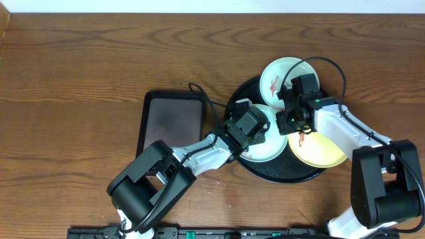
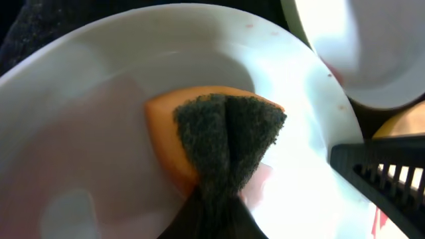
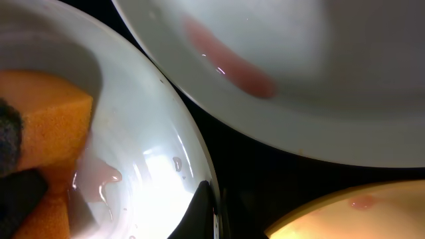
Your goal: Clean dirty plates on tray and stack at the side
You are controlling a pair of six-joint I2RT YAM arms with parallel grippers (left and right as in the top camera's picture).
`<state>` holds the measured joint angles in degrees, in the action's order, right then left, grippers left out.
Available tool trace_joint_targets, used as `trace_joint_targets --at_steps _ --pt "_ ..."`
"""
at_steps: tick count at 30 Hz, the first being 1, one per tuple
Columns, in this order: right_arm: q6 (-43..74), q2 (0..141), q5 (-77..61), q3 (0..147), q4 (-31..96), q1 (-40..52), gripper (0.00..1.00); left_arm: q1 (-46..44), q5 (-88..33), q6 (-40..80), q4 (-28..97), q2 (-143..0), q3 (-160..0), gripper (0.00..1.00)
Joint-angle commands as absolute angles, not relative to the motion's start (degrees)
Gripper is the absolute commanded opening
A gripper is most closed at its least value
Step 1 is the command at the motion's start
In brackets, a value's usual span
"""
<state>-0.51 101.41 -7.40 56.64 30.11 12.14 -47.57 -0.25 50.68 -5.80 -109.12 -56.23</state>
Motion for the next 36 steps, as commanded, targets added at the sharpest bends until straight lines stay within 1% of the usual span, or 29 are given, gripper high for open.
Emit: trace_joint_targets --at_steps 1,4,8,12,16,19,21,24,27,29,31,33,36 --pt "-0.91 101.95 -7.55 56.86 30.35 12.43 0.01 -47.07 -0.38 42.72 -0.80 -109.38 -55.83 0.07" --pt "-0.91 101.95 -7.55 56.86 30.35 12.43 0.01 -46.68 7.27 39.97 4.49 -107.53 -55.83 0.07" --pt "-0.91 101.95 -7.55 56.86 30.35 12.43 0.01 -46.68 21.39 39.00 10.61 -104.05 -55.83 0.07" --pt "-0.89 101.95 -7.57 56.90 30.46 12.43 0.01 -46.68 23.66 35.55 10.68 -99.70 -55.83 0.07" --pt "-0.91 101.67 -10.57 57.76 31.03 12.45 0.01 -46.61 23.66 35.55 11.18 -91.31 -55.83 0.08" --pt "-0.89 100.73 -13.89 60.23 33.93 12.84 0.01 -45.60 23.64 35.57 14.24 -83.18 -55.83 0.07" --pt "-0.69 98.98 -13.87 62.85 37.06 13.72 0.01 -42.87 23.64 35.55 19.86 -76.49 -55.83 0.08" --pt "-0.47 94.87 -11.84 65.52 39.68 15.18 0.01 -37.21 23.64 35.57 29.65 -70.81 -55.83 0.08" --pt "0.43 89.17 -4.12 68.34 42.65 17.50 0.01 -29.26 22.81 35.59 39.44 -68.40 -55.81 0.07" --pt "0.64 85.71 3.81 69.84 44.36 19.42 0.01 -25.02 19.86 35.55 42.35 -68.49 -55.68 0.08" --pt "0.89 82.74 13.50 70.61 44.97 21.39 0.01 -20.69 14.28 35.18 43.48 -68.73 -55.27 0.08" --pt "0.80 79.40 25.50 70.61 44.62 23.92 0.01 -16.75 7.57 31.94 43.22 -69.34 -55.05 0.08" --pt "-2.48 77.03 35.31 70.61 44.58 27.20 0.01 -13.58 4.47 30.92 43.24 -70.63 -55.00 0.08"
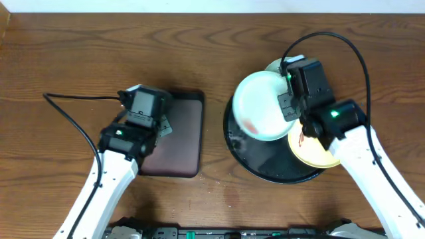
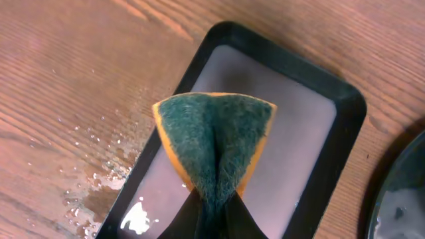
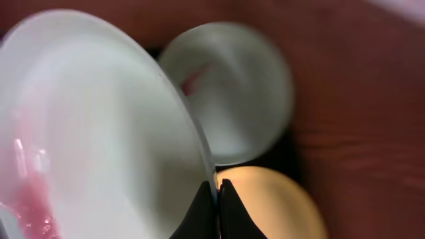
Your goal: Clean dirty plates on tray and stack at the side
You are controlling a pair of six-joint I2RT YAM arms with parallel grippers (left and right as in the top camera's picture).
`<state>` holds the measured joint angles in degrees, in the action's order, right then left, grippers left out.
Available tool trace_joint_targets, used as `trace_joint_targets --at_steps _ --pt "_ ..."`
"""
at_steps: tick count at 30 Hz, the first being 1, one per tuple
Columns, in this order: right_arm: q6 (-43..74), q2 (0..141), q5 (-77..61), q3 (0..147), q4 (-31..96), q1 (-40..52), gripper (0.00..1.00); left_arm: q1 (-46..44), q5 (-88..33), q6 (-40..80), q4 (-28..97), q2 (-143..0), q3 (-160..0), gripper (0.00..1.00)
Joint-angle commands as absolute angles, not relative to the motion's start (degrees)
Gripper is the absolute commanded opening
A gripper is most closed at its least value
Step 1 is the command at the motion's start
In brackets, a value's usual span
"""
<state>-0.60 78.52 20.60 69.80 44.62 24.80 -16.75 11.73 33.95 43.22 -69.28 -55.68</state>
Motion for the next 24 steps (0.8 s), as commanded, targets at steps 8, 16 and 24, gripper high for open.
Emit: trace_joint_targets --at_steps 8,16,24 --pt "-21.91 75.64 58.67 70.61 37.32 40.95 0.01 -12.27 0.03 28.95 43.53 -76.51 -54.96 0.07" --pt "-39.09 75.64 69.19 70.61 24.47 45.98 0.01 -12.29 -0.69 28.93 43.48 -77.01 -54.96 0.07" --pt "-26.92 75.66 53.91 70.54 31.62 44.10 0.01 -12.29 -0.67 28.93 43.48 -77.01 -54.96 0.07"
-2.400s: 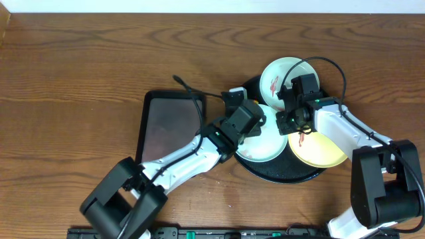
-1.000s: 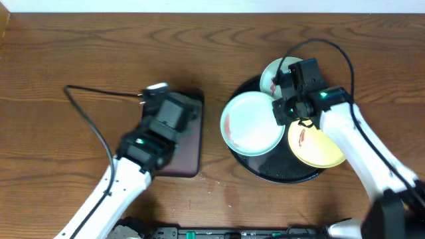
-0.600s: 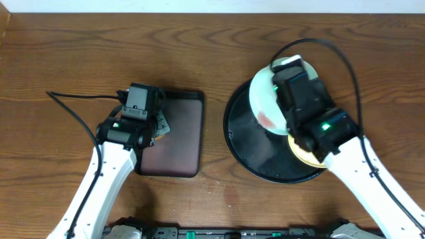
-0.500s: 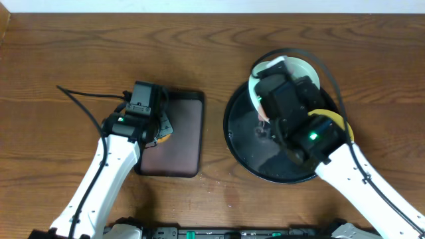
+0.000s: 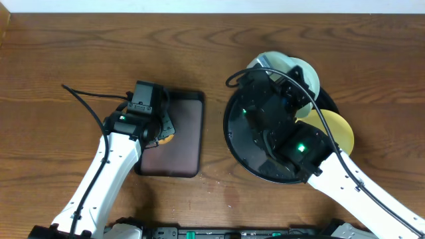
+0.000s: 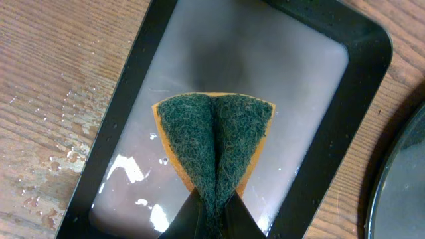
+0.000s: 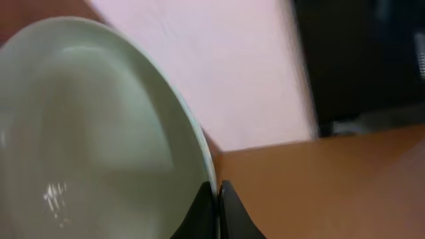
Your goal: Clean dirty plates on tray and stack at the side
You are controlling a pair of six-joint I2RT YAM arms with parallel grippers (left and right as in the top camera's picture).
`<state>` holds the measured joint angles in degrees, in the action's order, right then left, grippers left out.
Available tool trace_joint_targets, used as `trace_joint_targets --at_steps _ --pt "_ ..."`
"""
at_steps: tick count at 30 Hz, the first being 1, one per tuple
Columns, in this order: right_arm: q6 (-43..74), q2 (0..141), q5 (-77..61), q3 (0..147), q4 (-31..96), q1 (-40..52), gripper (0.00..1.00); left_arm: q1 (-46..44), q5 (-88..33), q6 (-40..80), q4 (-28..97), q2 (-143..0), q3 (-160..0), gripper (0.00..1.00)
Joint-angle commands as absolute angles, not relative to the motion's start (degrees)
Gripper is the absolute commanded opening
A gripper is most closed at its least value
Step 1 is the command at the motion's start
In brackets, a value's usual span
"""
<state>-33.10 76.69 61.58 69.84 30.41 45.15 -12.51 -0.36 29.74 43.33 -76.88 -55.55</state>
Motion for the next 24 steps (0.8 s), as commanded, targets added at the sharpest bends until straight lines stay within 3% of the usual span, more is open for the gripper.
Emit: trace_joint_targets --at_steps 1,4,6,14,19,24 --pt "-23.51 75.66 47.64 70.48 33.82 41.98 0.01 -12.29 -0.67 28.93 43.48 -77.01 -54.96 0.08" --pt "-14.57 75.77 36.36 70.32 36.67 34.98 0.01 -12.29 -0.67 28.93 43.48 -77.01 -54.96 0.07" --pt "-8.64 76.12 21.32 70.13 37.30 26.15 0.01 -12.29 -0.67 28.93 43.51 -77.06 -54.96 0.07" --pt "-3.84 83.64 -23.94 69.73 37.28 -5.91 0.01 -12.29 -0.67 28.93 43.70 -77.06 -54.96 0.07" --pt "3.05 93.32 -25.56 69.73 36.27 -22.46 0.01 -12.29 -0.67 28.93 43.70 -77.06 -54.96 0.07" --pt "13.54 100.53 -25.61 69.73 30.22 -33.10 0.01 -12.29 -0.67 28.93 43.70 -77.06 -54.96 0.07"
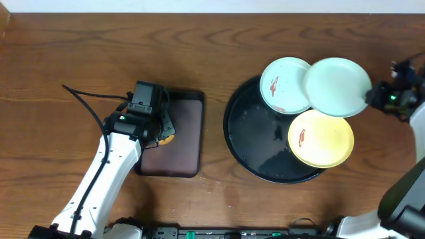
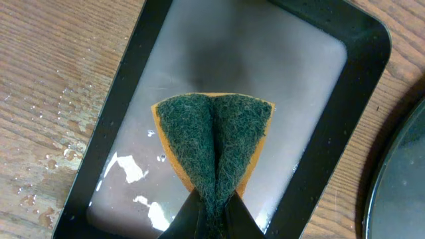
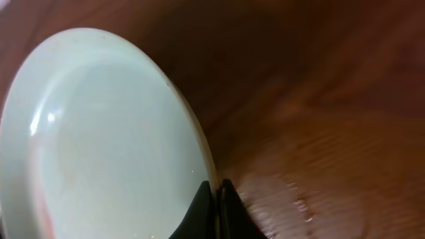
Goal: Clean dirty plates on tray and stack at the side
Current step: 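Set the green plate on the table right of the round tray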
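A round black tray [image 1: 255, 149] carries a pale plate with a red smear [image 1: 282, 83] and a yellow plate with a red smear [image 1: 321, 138]. My right gripper [image 1: 370, 98] is shut on the rim of a clean white plate [image 1: 337, 86]. That plate hangs over the tray's upper right edge and overlaps the smeared pale plate. The right wrist view has this plate [image 3: 99, 133] pinched by the gripper [image 3: 216, 192] above brown wood. My left gripper [image 2: 211, 212] is shut on a folded orange and green sponge [image 2: 212, 143], low in the rectangular tray.
The rectangular black tray [image 1: 189, 143] holds shallow cloudy water [image 2: 292, 99] and lies left of the round tray. Water drops wet the wood [image 2: 53, 159] to its left. My left arm's cable [image 1: 86, 99] trails over the table.
My right gripper stood over the round tray with the white plate tipped up. Now it is at the far right with the plate flatter beside the tray's edge. The left gripper has barely moved.
First the sponge was pressed into the white plate on the round tray, with my right gripper on its rim. Then the sponge was over the rectangular tray and the plate was lifted, pink liquid in it. Later the sponge sat low in the water; now the plate hangs at the right.
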You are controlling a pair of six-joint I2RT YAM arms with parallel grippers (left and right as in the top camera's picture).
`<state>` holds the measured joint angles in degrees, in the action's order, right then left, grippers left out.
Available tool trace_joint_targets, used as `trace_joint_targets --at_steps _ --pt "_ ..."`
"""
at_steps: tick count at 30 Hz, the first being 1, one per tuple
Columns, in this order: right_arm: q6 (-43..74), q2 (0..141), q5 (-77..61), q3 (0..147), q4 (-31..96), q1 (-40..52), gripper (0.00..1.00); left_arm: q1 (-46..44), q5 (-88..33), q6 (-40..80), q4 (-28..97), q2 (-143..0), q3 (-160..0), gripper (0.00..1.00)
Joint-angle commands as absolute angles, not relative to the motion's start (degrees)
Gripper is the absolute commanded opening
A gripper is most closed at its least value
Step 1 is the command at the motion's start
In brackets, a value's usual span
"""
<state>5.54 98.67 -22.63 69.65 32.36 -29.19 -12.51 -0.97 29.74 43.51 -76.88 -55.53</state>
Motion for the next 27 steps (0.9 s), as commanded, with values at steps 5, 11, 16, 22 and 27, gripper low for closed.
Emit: trace_joint_targets --at_steps 5,11,16,22,27 --pt "19.94 102.35 -22.79 69.73 22.46 -36.64 0.01 -12.29 -0.67 28.93 43.68 -77.06 -54.96 0.07" --pt "25.93 102.69 -5.32 69.49 22.90 -34.37 0.01 -12.29 -0.67 28.93 43.66 -77.06 -54.96 0.07" --pt "25.89 106.02 -4.34 69.49 20.67 -34.02 0.01 -12.29 -0.67 28.93 43.64 -77.06 -54.96 0.07" --pt "25.87 109.43 -12.99 69.49 19.84 -33.98 0.23 -12.29 -0.67 28.93 42.85 -77.06 -54.96 0.08" --pt "24.60 105.27 -28.03 70.37 15.55 -33.54 0.54 -12.29 -0.67 28.93 42.81 -77.06 -54.96 0.07"
